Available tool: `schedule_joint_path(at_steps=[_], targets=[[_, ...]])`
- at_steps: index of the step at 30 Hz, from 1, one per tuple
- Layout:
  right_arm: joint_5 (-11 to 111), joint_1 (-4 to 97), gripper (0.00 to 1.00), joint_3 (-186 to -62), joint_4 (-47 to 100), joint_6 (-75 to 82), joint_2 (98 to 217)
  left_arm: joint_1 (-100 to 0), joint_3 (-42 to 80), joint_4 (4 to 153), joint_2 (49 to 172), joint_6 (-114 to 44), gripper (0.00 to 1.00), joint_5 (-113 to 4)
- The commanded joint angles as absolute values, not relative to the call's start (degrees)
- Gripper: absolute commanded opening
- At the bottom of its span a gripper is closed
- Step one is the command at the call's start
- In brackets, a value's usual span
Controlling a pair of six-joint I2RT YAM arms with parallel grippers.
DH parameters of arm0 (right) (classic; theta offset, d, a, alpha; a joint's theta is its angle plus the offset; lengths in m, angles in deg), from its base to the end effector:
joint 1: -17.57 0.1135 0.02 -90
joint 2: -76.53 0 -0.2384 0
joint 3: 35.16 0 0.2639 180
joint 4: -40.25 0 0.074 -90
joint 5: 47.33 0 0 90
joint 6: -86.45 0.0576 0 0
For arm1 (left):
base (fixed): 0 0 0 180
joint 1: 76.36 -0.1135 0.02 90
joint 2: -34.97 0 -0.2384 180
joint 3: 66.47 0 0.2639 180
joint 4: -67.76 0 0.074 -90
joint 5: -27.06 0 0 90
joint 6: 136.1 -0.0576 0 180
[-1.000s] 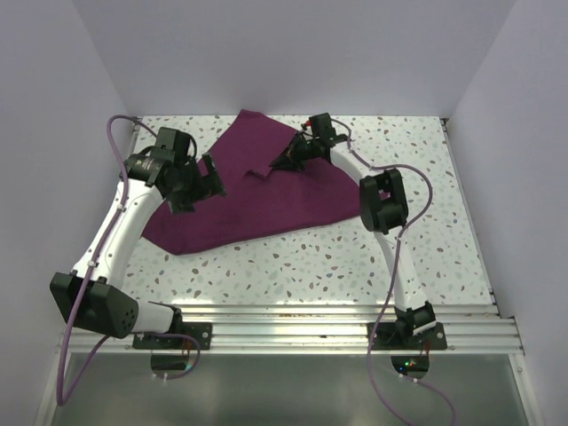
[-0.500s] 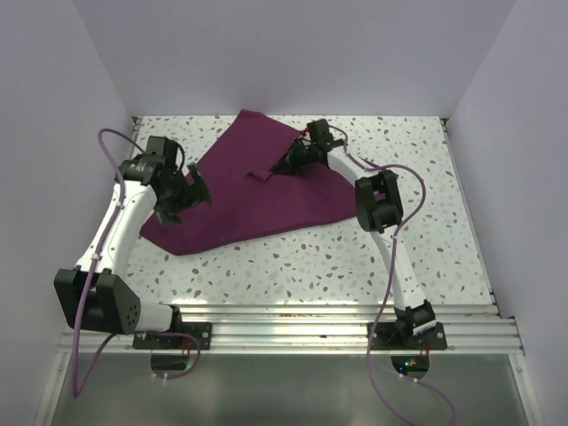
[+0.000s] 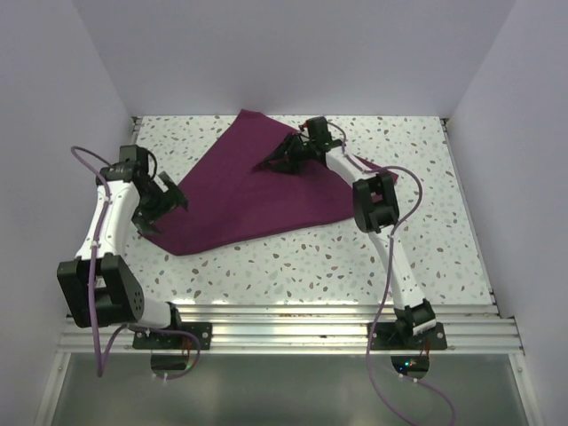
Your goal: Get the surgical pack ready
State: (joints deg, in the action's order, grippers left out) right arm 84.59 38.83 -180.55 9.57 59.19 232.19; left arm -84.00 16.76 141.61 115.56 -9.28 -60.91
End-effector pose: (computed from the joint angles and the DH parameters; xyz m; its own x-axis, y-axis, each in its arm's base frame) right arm 0.5314 0.2480 0.0881 -0.9376 0.3449 0.0433 0.2040 0.4451 0.8720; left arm 0.2847 0.0361 0.2363 -0.6783 -0.6953 -0.2378 -0.6596 0.7187 -0.2199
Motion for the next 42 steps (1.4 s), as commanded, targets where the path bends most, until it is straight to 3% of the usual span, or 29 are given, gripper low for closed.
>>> schedule_joint_path(at_steps=[1,5,8,9,11,14,21,26,30,42], targets=[[85.04,38.49,0.49,-190.9,14.98,60.7,234.2,-86.99,15.06,139.53,117.58,-9.98,1.0,-62.76],[85.56,38.66,0.53,-195.35,17.52,62.19,235.62,-89.45,13.21,136.37,119.51,-10.15,1.0,-64.78],[86.01,39.45,0.48,-191.31,15.18,58.26,231.95,-92.53,12.68,134.96,121.18,-10.33,0.98,-65.22],[85.92,39.8,0.46,-190.43,13.68,53.89,230.88,-94.1,12.51,134.43,121.36,-10.24,0.98,-65.22],[85.92,41.29,0.3,-188.67,8.43,49.65,228.43,-95.34,11.89,131.89,121.71,-10.42,0.95,-64.7],[85.31,44.02,0.2,-185.86,3.32,42.17,225.52,-97.36,11.1,128.46,123.12,-11.47,0.9,-63.47],[81.44,48.59,0.17,-186.99,-3.91,30.65,225.5,-100.87,11.1,125.73,128.13,-13.49,0.87,-65.57],[78.63,49.04,0.1,-187.0,-2.16,29.68,226.56,-103.17,10.75,123.44,129.88,-15.86,0.76,-65.75],[75.38,49.21,0.04,-190.06,-4.52,27.48,228.23,-103.79,10.57,123.61,130.5,-16.13,0.76,-66.63],[69.13,50.09,0.01,-192.79,-7.08,24.14,232.71,-104.22,9.43,120.8,132.44,-18.94,0.74,-65.84]])
